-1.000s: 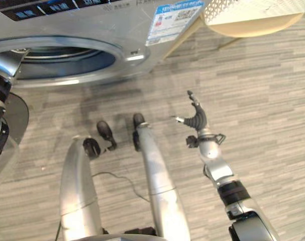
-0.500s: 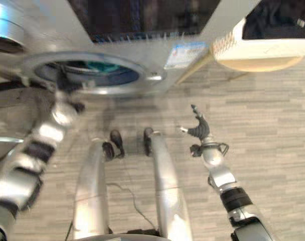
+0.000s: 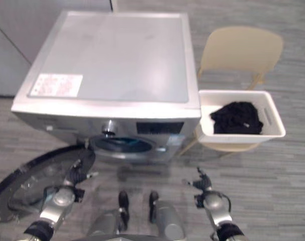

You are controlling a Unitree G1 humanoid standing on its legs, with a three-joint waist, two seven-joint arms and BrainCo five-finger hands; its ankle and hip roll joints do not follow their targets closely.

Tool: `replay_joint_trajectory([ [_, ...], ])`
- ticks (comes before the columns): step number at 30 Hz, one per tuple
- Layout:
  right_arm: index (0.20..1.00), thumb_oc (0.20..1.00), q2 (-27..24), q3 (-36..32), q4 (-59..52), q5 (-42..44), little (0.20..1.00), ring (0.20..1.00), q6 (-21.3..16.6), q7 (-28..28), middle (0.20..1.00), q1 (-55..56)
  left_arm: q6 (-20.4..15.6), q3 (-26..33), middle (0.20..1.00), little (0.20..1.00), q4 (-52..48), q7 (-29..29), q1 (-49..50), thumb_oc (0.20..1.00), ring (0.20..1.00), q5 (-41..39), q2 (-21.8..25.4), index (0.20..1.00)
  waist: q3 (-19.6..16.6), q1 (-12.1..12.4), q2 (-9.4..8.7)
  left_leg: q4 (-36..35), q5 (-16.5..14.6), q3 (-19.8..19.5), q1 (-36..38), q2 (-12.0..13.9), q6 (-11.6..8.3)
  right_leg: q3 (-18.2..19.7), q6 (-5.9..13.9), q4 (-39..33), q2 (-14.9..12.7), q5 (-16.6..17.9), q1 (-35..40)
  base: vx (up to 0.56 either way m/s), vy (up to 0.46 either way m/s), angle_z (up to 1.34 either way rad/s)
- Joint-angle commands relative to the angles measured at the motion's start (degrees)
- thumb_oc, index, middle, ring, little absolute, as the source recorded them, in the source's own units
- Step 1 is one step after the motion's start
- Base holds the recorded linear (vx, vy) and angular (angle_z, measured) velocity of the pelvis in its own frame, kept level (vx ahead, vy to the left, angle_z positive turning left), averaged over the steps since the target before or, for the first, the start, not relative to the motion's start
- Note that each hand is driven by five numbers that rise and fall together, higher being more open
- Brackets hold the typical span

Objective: Grab the laundry basket,head to the washer,open it,put in the laundry and shut it.

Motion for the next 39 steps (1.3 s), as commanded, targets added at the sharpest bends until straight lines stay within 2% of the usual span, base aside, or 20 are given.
replay_joint_trajectory([
  [1, 1.0, 1.0, -0.78, -1.42, -0.38, -1.21, 1.0, 1.0, -1.32, 1.2, 1.0, 0.24, -1.38, 1.63, 1.0, 1.0, 2.74, -1.92, 0.29, 1.0, 1.0, 1.82, -1.0, 1.0, -1.3, -0.65, 0.64, -1.58, -0.88, -1.75, 2.21, 2.14, -1.9, 1.36, 5.14, -12.1, -1.19, 5.06, 6.05, 0.17, -0.008, -0.13],
  [4, 1.0, 1.0, -0.44, -1.71, 0.71, -1.36, 1.0, 1.0, -1.41, 1.67, 1.0, 1.43, -1.24, 2.33, 1.0, 1.0, 3.79, -2.54, 3.13, 1.0, 1.0, 2.34, -1.75, 1.0, -3.09, -0.27, 0.65, -3.97, -0.76, -2.25, 5.5, 1.61, -1.86, 2.51, 5.51, -15.83, -1.2, 6.12, 9.59, 0.11, 0.014, -0.07],
  [6, 1.0, 1.0, -0.26, -2.16, 1.79, -0.94, 1.0, 1.0, -1.67, 1.8, 1.0, 1.65, -1.57, 2.1, 1.0, 1.0, 4.51, -2.18, 3.59, 1.0, 1.0, 2.73, -2.47, 1.0, -3.56, 0.42, 0.47, -3.99, -1.33, -6.83, 6.16, -0.48, -1.88, 4.21, 5.77, -17.16, -1.33, 6.69, 10.94, 0.1, 0.062, -0.14],
  [8, 1.0, 1.0, -0.28, -2.43, 2.15, -0.89, 1.0, 1.0, -1.59, 1.93, 1.0, 1.99, -1.58, 1.9, 1.0, 1.0, 4.71, -2.45, 4.02, 1.0, 1.0, 2.83, -2.82, 1.0, -4.09, 0.08, 0.62, -5.06, -1.49, -6.87, 7.14, -0.57, -1.69, 4.54, 5.96, -17.52, -1.4, 6.86, 11.58, 0.11, 0.078, -0.38],
  [12, 1.0, 1.0, 0.29, -3.09, 3.19, 0.17, 1.0, 1.0, -1.45, 2.07, 1.0, 2.65, -1.52, 0.42, 1.0, 1.0, 6.19, -2.89, 3.92, 1.0, 1.0, 4.13, -3.23, 1.0, -4.92, -1.02, 0.91, -7.27, -1.68, -3.53, 9.75, -0.68, -1.1, 6.48, 6.95, -17.88, -1.67, 7.86, 12.16, 0.06, 0.093, -0.28],
  [15, 1.0, 1.0, 0.62, -3.16, 2.48, 1.41, 1.0, 1.0, -1.36, 1.56, 1.0, 2.42, -1.84, -0.09, 1.0, 1.0, 5.62, -2.2, 3.35, 1.0, 1.0, 4.54, -3.39, 1.0, -4.5, -1.96, 0.84, -7.22, -2.61, -0.06, 9.18, -1.19, -0.18, 11.58, 8.1, -18.62, -0.97, 10.09, 9.71, -0.05, 0.092, -0.73],
  [19, 1.0, 1.0, 0.51, -3.01, 0.68, 1.41, 1.0, 1.0, -1.11, 1.09, 1.0, 2.12, -2.19, 0.07, 1.0, 1.0, 5.16, -1.29, 2.62, 1.0, 1.0, 4.28, -3.25, 1.0, -4.1, -2.14, 0.76, -7.17, -3.35, 4.84, 8.85, -0.6, 0.3, 15.08, 9.24, -18.06, 0.24, 11.86, 6.23, -0.05, 0.039, -1.35],
  [21, 1.0, 1.0, 0.73, -2.74, -1.82, 0.61, 1.0, 1.0, -1.32, 0.71, 1.0, 1.99, -2.66, -0.1, 1.0, 1.0, 4.68, -0.64, 1.49, 1.0, 1.0, 4.57, -3.21, 1.0, -3.61, -1.75, 0.66, -7.02, -4.36, 9.52, 9.18, 0.69, 0.5, 10.48, 9.62, -18.26, -0.9, 12.04, 4.72, -0.03, -0.075, -1.72],
  [22, 1.0, 1.0, 0.87, -2.44, -2.28, -0.08, 1.0, 1.0, -1.66, 0.4, 1.0, 1.81, -2.79, -0.02, 1.0, 1.0, 4.17, -0.45, 1.26, 1.0, 1.0, 4.14, -3.15, 1.0, -3.37, -1.08, 0.62, -6.59, -4.56, 11.38, 9.62, 1.55, 0.36, 5.44, 9.54, -17.9, -2.16, 11.82, 4.19, 0.01, -0.078, -1.64],
  [23, 1.0, 1.0, 0.87, -2.45, -2.29, -0.09, 1.0, 1.0, -1.65, 0.4, 1.0, 1.81, -2.79, -0.03, 1.0, 1.0, 4.17, -0.45, 1.25, 1.0, 1.0, 4.14, -3.15, 1.0, -3.31, -1.06, 0.63, -6.55, -4.61, 11.38, 9.67, 1.56, 0.36, 5.45, 9.54, -17.86, -2.15, 11.79, 4.24, 0.08, -0.151, -1.67],
  [24, 1.0, 1.0, 0.81, -1.53, -3.04, -1.94, 1.0, 1.0, -2.06, -0.41, 1.0, 1.12, -2.77, -0.06, 1.0, 1.0, 3.91, -0.49, 0.46, 1.0, 1.0, 3.95, -3.04, 1.0, -3.17, 0.62, 1.23, -6.26, -5.84, 13.62, 11.32, 3.47, -0.55, -6.66, 9.2, -16.23, -5.42, 9.31, 4.58, 0.08, -0.165, -1.2],
  [25, 1.0, 1.0, 0.67, -1.19, -3.06, -2.61, 1.0, 1.0, -2.06, -0.65, 1.0, 0.83, -2.72, -0.11, 1.0, 1.0, 3.62, -0.53, 0.31, 1.0, 1.0, 4.09, -2.86, 1.0, -3.23, 1.03, 1.19, -6.03, -6.06, 15.23, 11.98, 4.25, -0.76, -11.27, 8.93, -15.64, -6.82, 8.7, 5.16, 0.08, -0.166, -1.04],
  [27, 1.0, 1.0, 0.68, -1.2, -3.07, -2.64, 1.0, 1.0, -2.05, -0.66, 1.0, 0.82, -2.71, -0.11, 1.0, 1.0, 3.61, -0.53, 0.3, 1.0, 1.0, 4.1, -2.85, 1.0, -3.1, 1.0, 1.19, -6.0, -6.1, 15.18, 12.1, 4.28, -0.79, -11.32, 8.92, -15.56, -6.82, 8.6, 5.27, 0.05, -0.118, -1.31],
  [28, 1.0, 1.0, 0.0, -0.56, -3.49, -3.69, 1.0, 1.0, -1.49, -0.68, 1.0, 0.46, -2.56, -0.86, 1.0, 1.0, 3.93, -0.67, 0.12, 1.0, 1.0, 5.43, -2.6, 1.0, -3.54, 0.7, 0.9, -4.98, -6.98, 18.9, 14.01, 5.25, -1.27, -14.07, 8.63, -15.36, -7.7, 8.14, 5.83, 0.08, -0.163, -1.2],
  [31, 1.0, 1.0, -1.3, -0.72, -4.59, -4.13, 1.0, 1.0, -1.47, -1.02, 1.0, 1.31, -2.51, -1.86, 1.0, 1.0, 5.26, -1.17, -0.13, 1.0, 1.0, 6.88, -3.35, 1.0, -3.83, -0.4, 1.26, 1.4, -6.94, 20.92, 14.85, 8.0, -2.47, -11.35, 7.79, -16.33, -6.11, 7.16, 7.08, 0.24, -0.324, -1.11],
  [32, 1.0, 1.0, -2.26, -0.9, -5.14, -4.17, 1.0, 1.0, -1.28, -1.28, 1.0, 1.72, -2.28, -2.59, 1.0, 1.0, 5.14, -1.36, -0.8, 1.0, 1.0, 6.89, -4.17, 1.0, -2.7, -0.26, 1.4, 10.2, -4.17, 19.96, 12.81, 11.59, -3.57, -10.22, 6.02, -16.87, -4.48, 6.21, 9.04, 0.18, -0.332, -1.01],
  [34, 1.0, 1.0, -2.89, -0.78, -4.9, -4.28, 1.0, 1.0, -1.25, -1.54, 1.0, 1.21, -2.41, -3.08, 1.0, 1.0, 4.64, -1.16, -1.33, 1.0, 1.0, 6.66, -4.5, 1.0, -1.89, 0.23, 1.78, 14.42, -2.44, 17.17, 11.03, 12.4, -4.09, -9.43, 5.01, -17.08, -3.36, 5.62, 9.88, 0.12, -0.238, -0.58],
  [35, 1.0, 1.0, -3.13, -0.79, -4.68, -4.09, 1.0, 1.0, -1.12, -1.58, 1.0, 0.87, -2.52, -3.8, 1.0, 1.0, 3.98, -1.32, -1.44, 1.0, 1.0, 6.22, -4.77, 1.0, -1.23, 1.23, 1.89, 16.71, -2.68, 10.39, 7.4, 9.67, -3.84, -7.99, 4.36, -17.57, -2.49, 4.9, 11.06, 0.18, -0.182, -0.72],
  [36, 1.0, 1.0, -3.02, -0.69, -4.7, -4.06, 1.0, 1.0, -1.12, -1.4, 1.0, 1.03, -2.59, -4.09, 1.0, 1.0, 3.64, -1.41, -1.36, 1.0, 1.0, 6.09, -5.0, 1.0, -1.16, 1.66, 1.82, 16.1, -4.03, 7.18, 5.74, 7.04, -3.36, -6.92, 4.48, -17.69, -2.3, 4.59, 11.64, 0.15, -0.127, -0.98],
  [39, 1.0, 1.0, -2.98, -0.89, -5.35, -4.11, 1.0, 1.0, -1.27, -1.27, 1.0, 1.6, -2.6, -5.14, 1.0, 1.0, 2.93, -1.63, -1.07, 1.0, 1.0, 6.29, -5.41, 1.0, -0.94, 2.58, 1.19, 9.76, -4.74, 3.16, 2.32, 2.09, -1.83, -4.03, 4.87, -18.48, -2.71, 4.96, 12.88, 0.15, -0.037, -0.65],
])
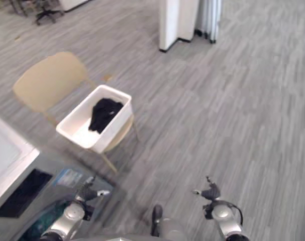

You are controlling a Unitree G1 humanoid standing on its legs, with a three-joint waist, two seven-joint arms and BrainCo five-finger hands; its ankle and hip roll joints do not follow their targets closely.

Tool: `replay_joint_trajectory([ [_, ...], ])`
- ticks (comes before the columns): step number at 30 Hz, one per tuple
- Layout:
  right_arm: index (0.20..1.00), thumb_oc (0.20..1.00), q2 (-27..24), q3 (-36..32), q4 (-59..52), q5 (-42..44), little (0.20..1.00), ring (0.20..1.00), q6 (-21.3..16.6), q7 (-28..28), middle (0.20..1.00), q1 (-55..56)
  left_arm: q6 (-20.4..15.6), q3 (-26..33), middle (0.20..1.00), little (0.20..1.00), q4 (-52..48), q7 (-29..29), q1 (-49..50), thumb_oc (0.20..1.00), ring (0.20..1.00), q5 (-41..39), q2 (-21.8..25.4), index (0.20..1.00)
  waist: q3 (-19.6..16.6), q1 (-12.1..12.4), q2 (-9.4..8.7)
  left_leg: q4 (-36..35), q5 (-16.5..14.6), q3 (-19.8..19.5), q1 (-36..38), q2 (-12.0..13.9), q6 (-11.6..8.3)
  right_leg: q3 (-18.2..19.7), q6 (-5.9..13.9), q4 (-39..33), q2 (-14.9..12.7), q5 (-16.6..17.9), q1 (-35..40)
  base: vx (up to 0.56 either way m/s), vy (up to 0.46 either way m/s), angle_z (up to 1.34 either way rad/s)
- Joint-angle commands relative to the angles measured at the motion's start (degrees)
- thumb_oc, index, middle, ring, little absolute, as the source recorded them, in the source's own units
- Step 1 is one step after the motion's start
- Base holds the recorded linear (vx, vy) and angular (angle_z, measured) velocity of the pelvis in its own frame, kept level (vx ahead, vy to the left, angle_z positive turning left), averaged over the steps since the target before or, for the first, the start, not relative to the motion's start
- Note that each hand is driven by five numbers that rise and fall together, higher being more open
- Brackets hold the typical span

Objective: Grab the laundry basket,head to the washer,open it,put in the laundry and shut it.

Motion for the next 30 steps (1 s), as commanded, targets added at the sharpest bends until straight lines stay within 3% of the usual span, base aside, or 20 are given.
replay_joint_trajectory([
  [1, 1.0, 1.0, -0.39, -0.75, -2.57, -1.8, 1.0, 1.0, -1.67, -0.32, 1.0, -0.94, -1.65, -1.04, 1.0, 1.0, -1.2, 0.29, -2.15, 1.0, 1.0, 1.26, 0.17, 1.0, 2.13, 2.25, -0.4, -7.98, 2.09, 0.04, -0.88, -3.86, 4.37, 4.66, 7.31, -2.41, -3.25, -3.91, 4.27, 0.22, 0.001, -0.37],
  [2, 1.0, 1.0, -0.66, -0.54, -2.19, -2.09, 1.0, 1.0, -1.83, -0.49, 1.0, -0.9, -1.56, -1.5, 1.0, 1.0, -0.57, 0.27, -2.08, 1.0, 1.0, 1.53, -0.27, 1.0, 2.04, 2.98, 0.18, -13.52, 4.11, -3.67, -2.53, -7.0, 4.24, 6.29, 7.41, -2.96, -2.17, -4.24, 5.4, 0.23, -0.019, -0.33],
  [3, 1.0, 1.0, -0.65, -0.53, -2.0, -2.01, 1.0, 1.0, -1.88, -0.6, 1.0, -0.9, -1.51, -1.55, 1.0, 1.0, -0.33, 0.37, -2.09, 1.0, 1.0, 1.73, -0.4, 1.0, 2.01, 3.38, 0.64, -15.45, 5.74, -4.71, -3.8, -7.82, 4.06, 6.87, 7.35, -3.34, -1.39, -4.47, 6.01, 0.42, -0.027, -0.36],
  [4, 1.0, 1.0, -0.71, -0.31, -1.31, -2.13, 1.0, 1.0, -1.76, -0.83, 1.0, -0.96, -1.35, -1.43, 1.0, 1.0, -0.11, 0.4, -1.8, 1.0, 1.0, 1.78, -0.64, 1.0, 2.16, 4.41, 1.54, -19.53, 9.54, -6.32, -6.14, -9.49, 3.77, 8.4, 7.13, -3.92, 0.49, -5.31, 7.98, 0.27, -0.021, -0.39],
  [5, 1.0, 1.0, -0.71, -0.31, -1.3, -2.13, 1.0, 1.0, -1.77, -0.83, 1.0, -0.95, -1.35, -1.44, 1.0, 1.0, -0.11, 0.41, -1.79, 1.0, 1.0, 1.78, -0.64, 1.0, 2.25, 4.45, 1.47, -19.68, 9.56, -6.26, -5.92, -9.57, 3.78, 8.45, 7.15, -3.93, 0.41, -5.39, 8.13, 0.37, 0.005, -0.58],
  [6, 1.0, 1.0, -0.48, -0.26, -1.01, -2.16, 1.0, 1.0, -1.58, -0.91, 1.0, -0.76, -1.24, -1.27, 1.0, 1.0, -0.3, 0.33, -1.41, 1.0, 1.0, 1.98, -0.57, 1.0, 2.34, 5.13, 2.12, -22.53, 12.14, -4.86, -7.57, -9.43, 3.34, 9.63, 7.08, -4.33, 1.66, -6.45, 9.99, 0.27, 0.031, -0.6],
  [7, 1.0, 1.0, -0.51, -0.32, -0.89, -2.19, 1.0, 1.0, -1.54, -1.07, 1.0, -0.68, -1.15, -1.2, 1.0, 1.0, -0.24, 0.37, -1.28, 1.0, 1.0, 2.18, -0.51, 1.0, 2.42, 5.35, 2.06, -23.09, 12.58, -3.14, -8.4, -9.12, 3.22, 10.07, 7.04, -4.52, 1.91, -7.01, 11.01, 0.36, 0.065, -0.55],
  [9, 1.0, 1.0, -0.15, -0.48, -1.29, -2.38, 1.0, 1.0, -1.36, -0.95, 1.0, -0.01, -1.15, -0.8, 1.0, 1.0, -0.24, 0.32, -0.91, 1.0, 1.0, 2.34, -0.47, 1.0, 2.1, 5.38, 2.08, -24.59, 12.89, 0.98, -8.06, -7.68, 3.93, 10.38, 7.09, -4.21, 2.55, -8.13, 12.4, 0.24, 0.075, -0.22],
  [11, 1.0, 1.0, 0.16, -0.47, -1.63, -2.56, 1.0, 1.0, -1.45, -0.92, 1.0, 0.5, -1.2, -0.7, 1.0, 1.0, -0.27, 0.22, -0.73, 1.0, 1.0, 2.56, -0.4, 1.0, 1.56, 5.44, 1.79, -25.21, 13.04, 1.69, -7.04, -7.56, 4.61, 10.44, 7.34, -4.34, 2.49, -8.38, 13.17, 0.21, 0.088, -0.13],
  [13, 1.0, 1.0, 1.07, 0.15, -0.98, -3.17, 1.0, 1.0, -1.57, -0.62, 1.0, 0.7, -1.37, -0.59, 1.0, 1.0, 0.06, 0.22, -0.37, 1.0, 1.0, 2.54, -0.19, 1.0, 0.71, 5.46, 0.4, -23.55, 12.44, 1.48, -6.6, -8.16, 5.51, 10.16, 8.1, -2.67, 1.45, -9.19, 13.49, 0.36, 0.148, -0.28],
  [14, 1.0, 1.0, 1.7, 0.67, -0.65, -3.48, 1.0, 1.0, -1.58, -0.22, 1.0, 0.45, -1.31, -0.29, 1.0, 1.0, -0.44, 0.19, -0.03, 1.0, 1.0, 2.35, 0.39, 1.0, -0.15, 5.85, -0.99, -23.34, 10.98, 1.86, -5.13, -8.4, 6.52, 9.61, 9.25, 1.22, 0.32, -9.67, 13.1, 0.28, 0.114, -0.32],
  [16, 1.0, 1.0, 1.83, 0.87, -0.99, -3.56, 1.0, 1.0, -1.58, 0.07, 1.0, 0.28, -1.24, -0.04, 1.0, 1.0, -0.9, 0.36, 0.03, 1.0, 1.0, 2.47, 0.99, 1.0, -0.14, 5.98, -1.61, -23.15, 10.15, 1.57, -4.35, -8.56, 7.16, 9.52, 10.12, 5.0, -0.08, -9.1, 11.87, 0.19, 0.091, -0.1],
  [19, 1.0, 1.0, 2.17, 1.59, -1.92, -4.27, 1.0, 1.0, -1.8, 0.35, 1.0, -0.48, -1.29, 1.42, 1.0, 1.0, -1.92, 0.81, 0.12, 1.0, 1.0, 1.49, 2.46, 1.0, 0.39, 6.56, -2.2, -22.32, 7.86, 0.27, -2.1, -8.88, 8.79, 7.79, 13.2, 16.74, -1.45, -4.66, 6.49, 0.14, 0.073, 0.29],
  [22, 1.0, 1.0, 2.16, 1.6, -2.81, -4.37, 1.0, 1.0, -2.21, 0.32, 1.0, -1.24, -1.44, 1.96, 1.0, 1.0, -1.97, 1.51, 0.0, 1.0, 1.0, 1.17, 2.91, 1.0, 1.28, 5.95, -0.97, -23.76, 7.18, -3.0, 1.41, -9.56, 9.25, 6.42, 11.88, 18.58, -1.58, -5.0, 0.99, 0.18, 0.042, 0.67],
  [25, 1.0, 1.0, 1.86, 1.43, -3.84, -3.68, 1.0, 1.0, -2.47, 0.07, 1.0, -1.82, -1.68, 2.06, 1.0, 1.0, -2.01, 1.71, -0.26, 1.0, 1.0, 0.82, 2.71, 1.0, 2.13, 5.04, 0.05, -25.36, 7.72, -6.96, 3.14, -10.66, 8.72, 7.89, 10.08, 12.75, 0.33, -5.96, -2.13, 0.11, -0.024, 0.94],
  [26, 1.0, 1.0, 1.64, 1.26, -4.2, -3.3, 1.0, 1.0, -2.46, -0.04, 1.0, -1.87, -1.65, 1.99, 1.0, 1.0, -1.87, 1.79, -0.49, 1.0, 1.0, 0.8, 2.63, 1.0, 2.37, 4.67, 0.04, -25.43, 7.74, -8.95, 3.42, -11.37, 8.56, 10.04, 9.84, 10.01, 1.22, -5.32, -2.98, 0.17, -0.086, 1.25],
  [27, 1.0, 1.0, 1.31, 0.69, -4.65, -2.73, 1.0, 1.0, -2.49, -0.4, 1.0, -1.61, -1.68, 1.8, 1.0, 1.0, -1.32, 1.75, -0.81, 1.0, 1.0, 0.77, 2.23, 1.0, 2.76, 3.97, 0.1, -25.71, 7.73, -13.17, 3.93, -12.62, 8.23, 15.16, 10.04, 6.87, 2.76, -3.73, -4.66, 0.13, -0.073, 1.73],
  [28, 1.0, 1.0, 1.31, 0.68, -4.64, -2.73, 1.0, 1.0, -2.49, -0.4, 1.0, -1.63, -1.68, 1.8, 1.0, 1.0, -1.31, 1.75, -0.82, 1.0, 1.0, 0.77, 2.23, 1.0, 2.64, 3.97, 0.13, -25.72, 7.8, -13.17, 3.76, -12.59, 8.22, 15.16, 10.03, 6.74, 2.78, -3.58, -4.77, 0.16, -0.12, 2.34],
  [29, 1.0, 1.0, 0.96, 0.65, -4.25, -2.6, 1.0, 1.0, -2.33, -0.52, 1.0, -1.75, -1.54, 1.58, 1.0, 1.0, -0.37, 1.71, -1.33, 1.0, 1.0, 0.45, 1.74, 1.0, 3.21, 3.21, 0.29, -25.37, 7.71, -17.26, 4.08, -13.57, 7.74, 19.47, 10.22, 6.24, 4.22, -1.94, -7.35, 0.07, -0.069, 1.95],
  [30, 1.0, 1.0, 0.96, 0.66, -4.24, -2.6, 1.0, 1.0, -2.34, -0.52, 1.0, -1.78, -1.54, 1.6, 1.0, 1.0, -0.36, 1.71, -1.35, 1.0, 1.0, 0.45, 1.74, 1.0, 3.06, 3.17, 0.29, -25.38, 7.8, -17.29, 3.87, -13.57, 7.73, 19.45, 10.23, 6.13, 4.2, -1.8, -7.51, 0.12, -0.119, 1.76],
])
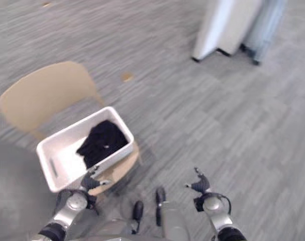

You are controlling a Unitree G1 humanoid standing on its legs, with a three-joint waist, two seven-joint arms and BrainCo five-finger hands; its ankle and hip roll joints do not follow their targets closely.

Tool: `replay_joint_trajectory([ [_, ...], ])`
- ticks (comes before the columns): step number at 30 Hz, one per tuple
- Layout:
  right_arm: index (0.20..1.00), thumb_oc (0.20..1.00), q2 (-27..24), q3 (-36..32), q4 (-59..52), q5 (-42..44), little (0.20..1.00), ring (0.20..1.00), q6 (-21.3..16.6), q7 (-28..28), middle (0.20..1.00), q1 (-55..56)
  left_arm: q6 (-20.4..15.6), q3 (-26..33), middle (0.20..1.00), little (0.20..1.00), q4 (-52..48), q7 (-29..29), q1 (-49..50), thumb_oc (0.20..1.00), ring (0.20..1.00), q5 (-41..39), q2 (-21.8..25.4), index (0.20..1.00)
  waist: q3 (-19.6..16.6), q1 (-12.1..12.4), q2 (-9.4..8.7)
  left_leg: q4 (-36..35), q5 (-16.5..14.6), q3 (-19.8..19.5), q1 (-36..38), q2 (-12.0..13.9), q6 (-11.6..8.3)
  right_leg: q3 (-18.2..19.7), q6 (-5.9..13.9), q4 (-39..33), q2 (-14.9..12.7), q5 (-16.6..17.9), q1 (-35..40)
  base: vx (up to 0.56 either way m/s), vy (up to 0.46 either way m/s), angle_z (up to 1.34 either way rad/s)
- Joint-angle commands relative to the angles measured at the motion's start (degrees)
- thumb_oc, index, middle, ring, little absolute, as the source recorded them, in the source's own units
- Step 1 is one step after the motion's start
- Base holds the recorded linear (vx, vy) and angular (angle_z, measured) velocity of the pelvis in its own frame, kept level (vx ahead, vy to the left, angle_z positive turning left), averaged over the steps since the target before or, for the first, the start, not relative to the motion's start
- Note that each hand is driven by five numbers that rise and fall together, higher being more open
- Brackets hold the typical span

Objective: Grab the laundry basket,head to the washer,open it,put in the laundry and shut it.

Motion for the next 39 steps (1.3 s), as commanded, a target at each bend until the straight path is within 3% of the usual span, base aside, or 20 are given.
replay_joint_trajectory([
  [1, 1.0, 1.0, -0.84, -1.83, -2.54, -0.15, 1.0, 1.0, -1.99, -0.78, 1.0, -0.06, -1.55, 0.45, 1.0, 1.0, -0.4, 0.49, 0.81, 1.0, 1.0, 0.1, 2.08, 1.0, -0.73, -1.5, -1.26, 2.3, -3.82, 5.24, -3.68, -0.92, -5.76, 3.82, 1.53, -2.13, 1.93, 3.74, 4.45, 0.05, -0.072, 1.68],
  [3, 1.0, 1.0, -0.96, -1.55, -1.54, -0.21, 1.0, 1.0, -2.01, -0.33, 1.0, 0.06, -1.59, 0.09, 1.0, 1.0, 1.57, 0.05, 0.8, 1.0, 1.0, 0.17, 1.29, 1.0, -0.96, -1.41, -1.62, 3.73, -4.57, 3.23, -4.28, -2.36, -6.11, 3.85, 1.08, -4.46, 0.76, 4.88, 6.17, 0.05, -0.124, 1.7],
  [8, 1.0, 1.0, -1.41, -0.83, -0.25, -0.57, 1.0, 1.0, -2.13, -0.01, 1.0, -1.08, -1.23, 1.11, 1.0, 1.0, 2.89, -0.57, 1.51, 1.0, 1.0, -2.16, 0.85, 1.0, -1.52, -0.51, -1.9, 5.5, -4.7, 2.99, -7.07, -2.08, -6.96, -1.32, 0.34, -7.22, -0.78, 5.18, 7.98, 0.05, -0.132, 1.18],
  [9, 1.0, 1.0, -1.65, -1.01, -0.31, -0.5, 1.0, 1.0, -2.11, -0.43, 1.0, -1.3, -0.95, 1.05, 1.0, 1.0, 2.64, -0.43, 1.23, 1.0, 1.0, -2.65, 1.02, 1.0, -1.02, -0.46, -2.09, 6.4, -4.89, 4.91, -8.52, -1.53, -7.03, -3.95, 0.15, -7.67, -1.74, 4.69, 8.56, 0.01, -0.093, 1.14],
  [11, 1.0, 1.0, -1.75, -1.04, -0.38, -0.57, 1.0, 1.0, -2.1, -0.53, 1.0, -1.39, -0.88, 1.15, 1.0, 1.0, 2.37, -0.46, 1.13, 1.0, 1.0, -2.82, 1.12, 1.0, -0.97, -0.62, -2.16, 6.48, -5.05, 6.29, -8.95, -0.98, -6.91, -5.13, 0.2, -8.0, -2.16, 4.53, 8.81, 0.0, -0.041, 0.95],
  [12, 1.0, 1.0, -2.09, -0.93, -0.43, -0.92, 1.0, 1.0, -2.07, -0.97, 1.0, -1.55, -0.74, 1.28, 1.0, 1.0, 2.13, -0.3, 0.66, 1.0, 1.0, -3.19, 1.37, 1.0, -0.67, -0.98, -2.37, 7.15, -5.32, 10.22, -9.76, 0.16, -6.81, -6.9, 0.35, -8.58, -3.15, 4.54, 9.26, 0.02, 0.016, 0.91],
  [13, 1.0, 1.0, -2.37, -1.06, -1.17, -1.19, 1.0, 1.0, -1.62, -1.14, 1.0, -1.39, -0.8, 1.67, 1.0, 1.0, 0.53, -0.32, 0.52, 1.0, 1.0, -3.52, 2.03, 1.0, -0.54, -1.77, -2.67, 6.81, -5.95, 18.6, -10.16, 3.41, -6.41, -9.49, 0.65, -9.53, -4.53, 4.55, 9.77, 0.02, 0.016, 0.98],
  [14, 1.0, 1.0, -2.37, -1.04, -1.18, -1.19, 1.0, 1.0, -1.61, -1.14, 1.0, -1.38, -0.78, 1.68, 1.0, 1.0, 0.5, -0.32, 0.55, 1.0, 1.0, -3.52, 2.04, 1.0, -0.48, -1.72, -2.68, 6.85, -6.02, 18.66, -10.07, 3.43, -6.42, -9.43, 0.66, -9.54, -4.51, 4.54, 9.86, 0.03, 0.036, 1.04],
  [16, 1.0, 1.0, -3.0, -0.97, -3.2, -2.92, 1.0, 1.0, -1.2, -1.31, 1.0, -1.09, -0.57, 2.24, 1.0, 1.0, -0.44, -0.54, 0.84, 1.0, 1.0, -2.79, 2.94, 1.0, -0.88, -2.48, -2.98, 5.8, -6.12, 26.32, -9.39, 6.26, -6.23, -13.0, 0.99, -9.93, -5.5, 4.31, 10.5, 0.13, 0.061, 0.98],
  [21, 1.0, 1.0, -4.88, 1.28, -6.35, -7.88, 1.0, 1.0, -0.89, -0.9, 1.0, -2.71, -0.29, 3.5, 1.0, 1.0, -0.07, -0.67, 2.66, 1.0, 1.0, -0.97, 4.33, 1.0, -1.38, -1.6, -3.93, 6.15, -6.91, 25.72, -9.18, 6.07, -5.71, -13.98, 1.35, -8.09, -6.13, 2.56, 11.62, 0.16, 0.071, 0.24],
  [27, 1.0, 1.0, -9.71, 5.77, -12.53, -14.22, 1.0, 1.0, -1.02, -0.4, 1.0, -8.23, -0.52, 5.82, 1.0, 1.0, 0.83, -0.29, 4.6, 1.0, 1.0, -0.28, 6.52, 1.0, -1.35, 1.38, -5.01, 7.63, -9.38, 24.47, -8.82, 4.95, -4.03, -11.88, 2.26, -1.69, -6.6, 1.22, 10.17, 0.16, 0.106, -0.19],
  [28, 1.0, 1.0, -12.23, 7.0, -15.27, -16.85, 1.0, 1.0, -1.47, -0.73, 1.0, -10.5, -0.69, 5.86, 1.0, 1.0, 1.73, -0.09, 4.2, 1.0, 1.0, -0.04, 7.04, 1.0, -0.78, 1.6, -4.82, 8.0, -9.58, 22.94, -8.61, 4.6, -3.62, -10.27, 2.64, 2.86, -5.92, 1.26, 8.03, 0.07, 0.035, -0.12],
  [31, 1.0, 1.0, -14.09, 8.64, -16.35, -19.03, 1.0, 1.0, -1.67, -0.92, 1.0, -13.37, -1.03, 5.71, 1.0, 1.0, 2.93, 0.54, 3.25, 1.0, 1.0, 0.36, 7.22, 1.0, -0.38, 1.28, -4.32, 7.49, -9.55, 21.12, -8.12, 4.2, -3.6, -7.36, 2.86, 5.16, -4.57, 1.35, 5.57, 0.07, 0.017, 0.06],
  [34, 1.0, 1.0, -16.44, 11.24, -15.81, -22.2, 1.0, 1.0, -1.12, -0.71, 1.0, -16.91, -1.51, 5.07, 1.0, 1.0, 2.57, 0.62, 2.78, 1.0, 1.0, 0.47, 7.23, 1.0, 0.68, 1.04, -3.54, 6.58, -8.86, 18.79, -7.61, 3.88, -3.98, -4.9, 2.15, 3.36, -3.5, 2.85, 2.11, 0.07, -0.033, 0.19],
  [39, 1.0, 1.0, -15.69, 16.9, -11.1, -25.47, 1.0, 1.0, -0.95, -0.75, 1.0, -22.42, -2.39, 4.83, 1.0, 1.0, 4.12, 0.66, 2.78, 1.0, 1.0, 0.0, 7.35, 1.0, 1.22, 2.93, -3.68, 5.95, -7.38, 15.82, -9.09, 2.76, -4.91, -6.86, 2.07, -1.19, -4.69, 4.24, 2.71, 0.01, -0.098, 0.58],
])
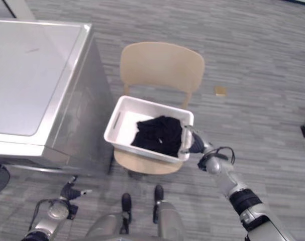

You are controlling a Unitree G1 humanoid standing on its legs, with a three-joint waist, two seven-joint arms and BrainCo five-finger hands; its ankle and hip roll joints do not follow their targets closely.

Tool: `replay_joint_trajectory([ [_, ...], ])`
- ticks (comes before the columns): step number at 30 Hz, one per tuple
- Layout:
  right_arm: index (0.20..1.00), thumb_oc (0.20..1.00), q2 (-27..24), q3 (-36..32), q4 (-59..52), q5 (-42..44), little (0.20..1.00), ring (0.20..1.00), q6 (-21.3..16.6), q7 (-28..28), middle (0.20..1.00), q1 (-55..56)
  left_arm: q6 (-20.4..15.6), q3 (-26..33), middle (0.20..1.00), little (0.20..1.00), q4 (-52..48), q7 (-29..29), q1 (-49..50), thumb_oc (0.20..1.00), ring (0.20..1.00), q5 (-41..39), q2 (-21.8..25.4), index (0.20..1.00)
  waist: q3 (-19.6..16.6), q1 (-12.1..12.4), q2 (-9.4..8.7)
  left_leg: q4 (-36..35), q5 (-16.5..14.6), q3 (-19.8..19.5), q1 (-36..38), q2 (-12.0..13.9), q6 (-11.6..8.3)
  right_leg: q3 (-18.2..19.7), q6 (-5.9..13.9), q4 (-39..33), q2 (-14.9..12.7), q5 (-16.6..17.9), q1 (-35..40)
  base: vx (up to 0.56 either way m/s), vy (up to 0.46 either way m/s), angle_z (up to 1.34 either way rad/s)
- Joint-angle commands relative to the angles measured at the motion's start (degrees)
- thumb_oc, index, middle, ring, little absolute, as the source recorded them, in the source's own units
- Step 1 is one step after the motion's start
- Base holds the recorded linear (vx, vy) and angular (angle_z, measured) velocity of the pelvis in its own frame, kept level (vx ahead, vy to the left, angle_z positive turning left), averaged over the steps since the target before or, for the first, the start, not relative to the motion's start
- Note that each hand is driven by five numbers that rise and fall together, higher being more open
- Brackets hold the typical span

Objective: Grab the laundry basket,head to the washer,open it,put in the laundry and shut it.

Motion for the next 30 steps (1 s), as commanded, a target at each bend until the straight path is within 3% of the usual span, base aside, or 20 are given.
replay_joint_trajectory([
  [1, 1.0, 1.0, 0.53, 3.09, 4.39, -3.36, 1.0, 1.0, -0.52, -0.56, 1.0, -5.39, -1.78, 0.06, 1.0, 1.0, -0.62, 1.21, 0.16, 1.0, 1.0, 0.39, 1.14, 1.0, 1.02, 2.33, 0.08, 1.93, -3.52, -3.2, -2.9, -1.02, -2.36, -0.65, 1.67, 1.22, 1.29, -2.82, 3.15, -0.05, -0.094, 0.81],
  [8, 1.0, 1.0, 2.91, 11.23, 23.16, -6.01, 1.0, 1.0, 1.97, -4.26, 1.0, -18.39, -2.96, -2.26, 1.0, 1.0, 3.78, 2.86, -3.69, 1.0, 1.0, -1.81, 0.54, 1.0, 2.09, 6.29, 1.44, -2.48, 2.54, -7.34, -9.94, -1.36, -4.1, -3.85, 0.63, -3.31, 1.32, -1.0, -0.66, -0.06, -0.052, 0.32],
  [13, 1.0, 1.0, 2.56, 13.73, 35.47, -6.9, 1.0, 1.0, 4.35, -7.2, 1.0, -26.28, -4.18, -3.87, 1.0, 1.0, 4.23, 4.46, -6.11, 1.0, 1.0, -4.69, 0.79, 1.0, 4.06, 8.5, 3.28, -4.02, 5.33, -9.94, -14.02, -1.6, -4.77, -5.4, 0.11, -2.84, 1.47, -0.87, -4.93, -0.05, -0.004, 0.29],
  [20, 1.0, 1.0, 1.52, 13.1, 42.72, -3.39, 1.0, 1.0, 5.37, -8.31, 1.0, -29.78, -4.65, -6.08, 1.0, 1.0, 3.71, 5.09, -8.55, 1.0, 1.0, -6.83, 0.52, 1.0, 6.19, 10.22, 5.0, -5.51, 7.74, -12.02, -17.23, -1.92, -5.72, -7.57, -0.18, -1.78, 1.19, -1.43, -8.35, -0.05, -0.012, 0.2],
  [21, 0.282, 0.282, 1.34, 12.93, 42.79, -2.6, 0.282, 0.282, 5.26, -8.05, 0.282, -29.55, -4.57, -6.33, 1.0, 1.0, 3.47, 5.0, -8.87, 1.0, 1.0, -6.82, 0.53, 1.0, 6.39, 10.4, 5.1, -5.51, 7.9, -12.28, -17.44, -2.0, -5.88, -7.88, -0.21, -1.79, 1.06, -1.56, -8.37, -0.02, -0.012, 0.25],
  [22, 0.2, 0.2, 1.49, 12.82, 41.97, -1.46, 0.2, 0.2, 5.05, -7.84, 0.2, -29.2, -4.44, -6.43, 1.0, 1.0, 3.32, 4.93, -9.1, 1.0, 1.0, -6.95, 0.48, 1.0, 6.7, 10.51, 5.03, -5.42, 7.96, -12.47, -17.52, -2.08, -6.0, -8.22, -0.21, -1.91, 1.06, -1.61, -8.27, -0.02, -0.019, 0.22],
  [30, 0.2, 0.2, 1.85, 5.56, 27.41, 8.66, 0.2, 0.2, 2.87, -7.57, 0.2, -22.4, -3.33, -5.68, 1.0, 1.0, 2.36, 3.71, -8.82, 1.0, 1.0, -6.67, 0.24, 1.0, 6.34, 9.66, 2.42, -6.0, 6.93, -12.73, -14.46, -2.03, -6.15, -8.05, 0.05, -4.03, 1.25, -1.25, -4.22, 0.0, -0.001, 0.06],
])
